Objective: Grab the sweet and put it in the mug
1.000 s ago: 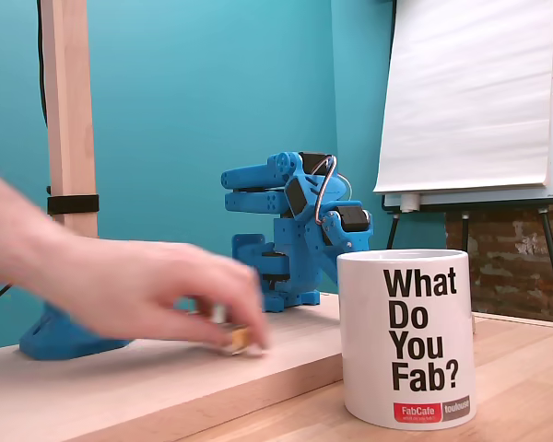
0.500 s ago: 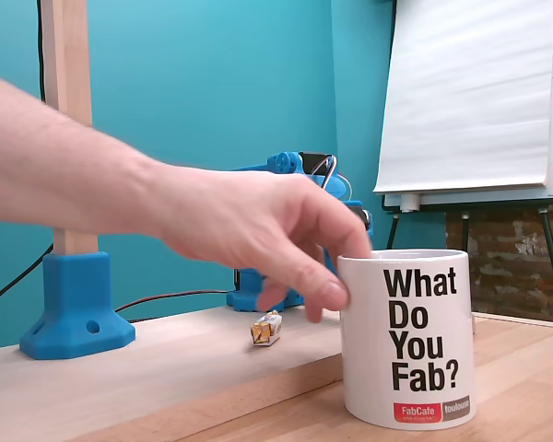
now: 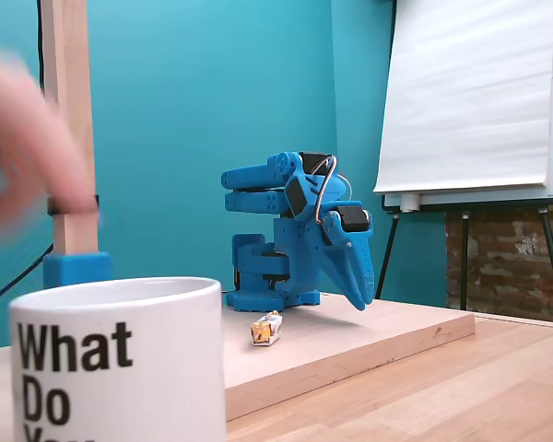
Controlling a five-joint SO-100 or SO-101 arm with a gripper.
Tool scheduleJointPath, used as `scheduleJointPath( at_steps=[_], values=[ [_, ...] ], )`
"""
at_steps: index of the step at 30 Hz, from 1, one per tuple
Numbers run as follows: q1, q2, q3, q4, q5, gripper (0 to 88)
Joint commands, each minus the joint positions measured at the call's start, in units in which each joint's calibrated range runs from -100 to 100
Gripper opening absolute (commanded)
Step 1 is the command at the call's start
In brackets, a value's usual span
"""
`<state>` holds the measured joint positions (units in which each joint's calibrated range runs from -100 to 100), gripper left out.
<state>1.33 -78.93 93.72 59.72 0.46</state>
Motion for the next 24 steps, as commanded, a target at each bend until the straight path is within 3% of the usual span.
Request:
scheduleJointPath(
  at_steps=[1, 24],
  values=[
    [0.05, -0.33, -2.65, 0.28, 0.00, 6.1],
    [-0.02, -0.33, -2.65, 0.28, 0.05, 6.1]
  ],
)
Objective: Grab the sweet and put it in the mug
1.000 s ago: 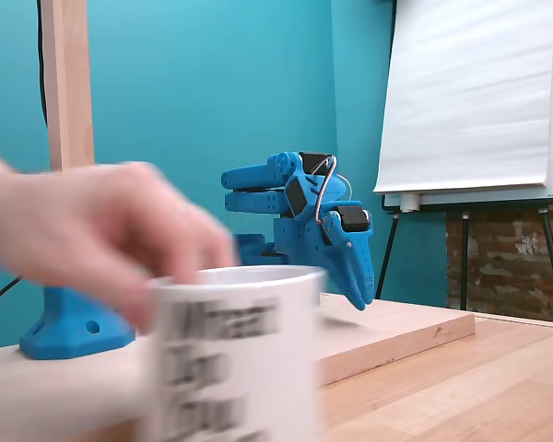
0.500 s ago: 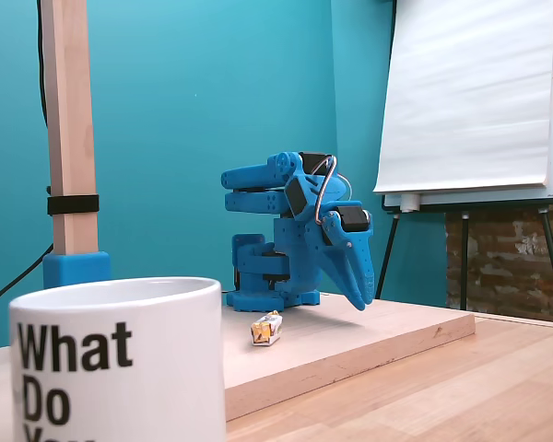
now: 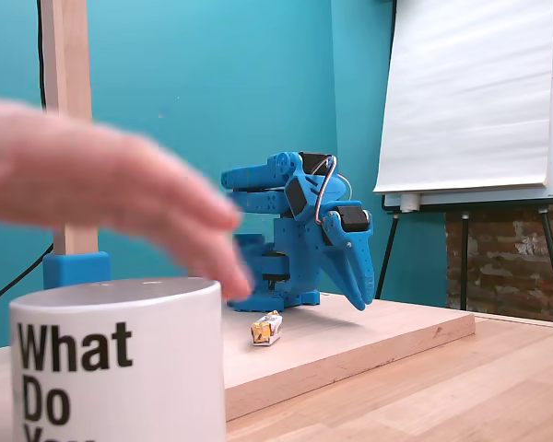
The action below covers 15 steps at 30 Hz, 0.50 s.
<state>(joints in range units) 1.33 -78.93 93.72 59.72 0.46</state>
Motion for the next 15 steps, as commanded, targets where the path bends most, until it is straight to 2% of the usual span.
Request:
scheduleJointPath(
  at_steps=[1, 15],
  values=[
    [0.05, -0.33, -2.65, 0.28, 0.00, 6.1],
    [-0.02, -0.33, -2.65, 0.28, 0.00, 6.1]
  ],
)
